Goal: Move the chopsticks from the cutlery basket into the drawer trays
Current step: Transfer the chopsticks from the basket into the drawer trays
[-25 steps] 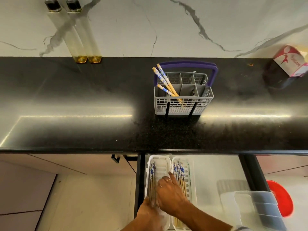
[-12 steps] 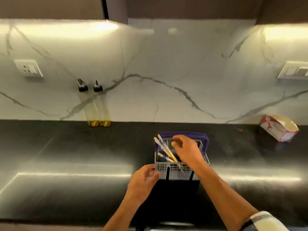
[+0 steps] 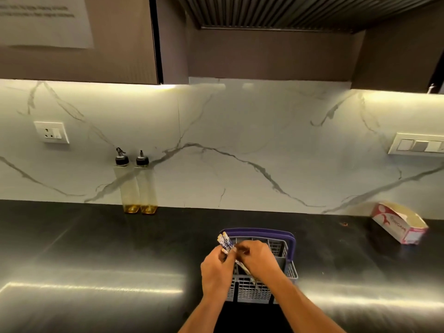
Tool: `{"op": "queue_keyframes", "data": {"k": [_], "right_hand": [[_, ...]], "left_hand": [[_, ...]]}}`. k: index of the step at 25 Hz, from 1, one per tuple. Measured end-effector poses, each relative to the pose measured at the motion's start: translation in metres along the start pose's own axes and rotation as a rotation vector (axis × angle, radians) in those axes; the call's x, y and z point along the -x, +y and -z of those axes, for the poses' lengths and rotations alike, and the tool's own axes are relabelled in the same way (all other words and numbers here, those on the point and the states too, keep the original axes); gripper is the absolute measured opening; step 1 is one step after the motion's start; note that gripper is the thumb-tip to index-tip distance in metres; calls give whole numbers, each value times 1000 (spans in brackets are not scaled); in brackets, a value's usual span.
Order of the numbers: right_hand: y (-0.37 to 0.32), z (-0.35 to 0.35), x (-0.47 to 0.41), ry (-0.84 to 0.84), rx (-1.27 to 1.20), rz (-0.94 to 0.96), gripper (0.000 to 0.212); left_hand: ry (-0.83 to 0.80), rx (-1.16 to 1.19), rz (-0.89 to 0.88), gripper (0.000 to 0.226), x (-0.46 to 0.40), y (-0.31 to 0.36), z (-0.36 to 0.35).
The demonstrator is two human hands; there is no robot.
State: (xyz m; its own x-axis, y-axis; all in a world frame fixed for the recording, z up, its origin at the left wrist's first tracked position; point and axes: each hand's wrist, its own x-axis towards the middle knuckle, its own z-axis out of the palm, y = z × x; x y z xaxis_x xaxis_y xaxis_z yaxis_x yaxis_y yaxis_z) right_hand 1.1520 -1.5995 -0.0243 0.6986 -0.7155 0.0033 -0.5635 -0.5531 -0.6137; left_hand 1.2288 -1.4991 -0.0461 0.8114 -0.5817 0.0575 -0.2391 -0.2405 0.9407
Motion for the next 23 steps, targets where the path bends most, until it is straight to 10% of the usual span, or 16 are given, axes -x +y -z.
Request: {"op": "queue_keyframes", "data": {"k": [23], "right_hand": [[-27, 46, 4, 102, -221, 111, 15]], "left_hand": [[210, -4, -54, 14, -6, 44, 36]]}}
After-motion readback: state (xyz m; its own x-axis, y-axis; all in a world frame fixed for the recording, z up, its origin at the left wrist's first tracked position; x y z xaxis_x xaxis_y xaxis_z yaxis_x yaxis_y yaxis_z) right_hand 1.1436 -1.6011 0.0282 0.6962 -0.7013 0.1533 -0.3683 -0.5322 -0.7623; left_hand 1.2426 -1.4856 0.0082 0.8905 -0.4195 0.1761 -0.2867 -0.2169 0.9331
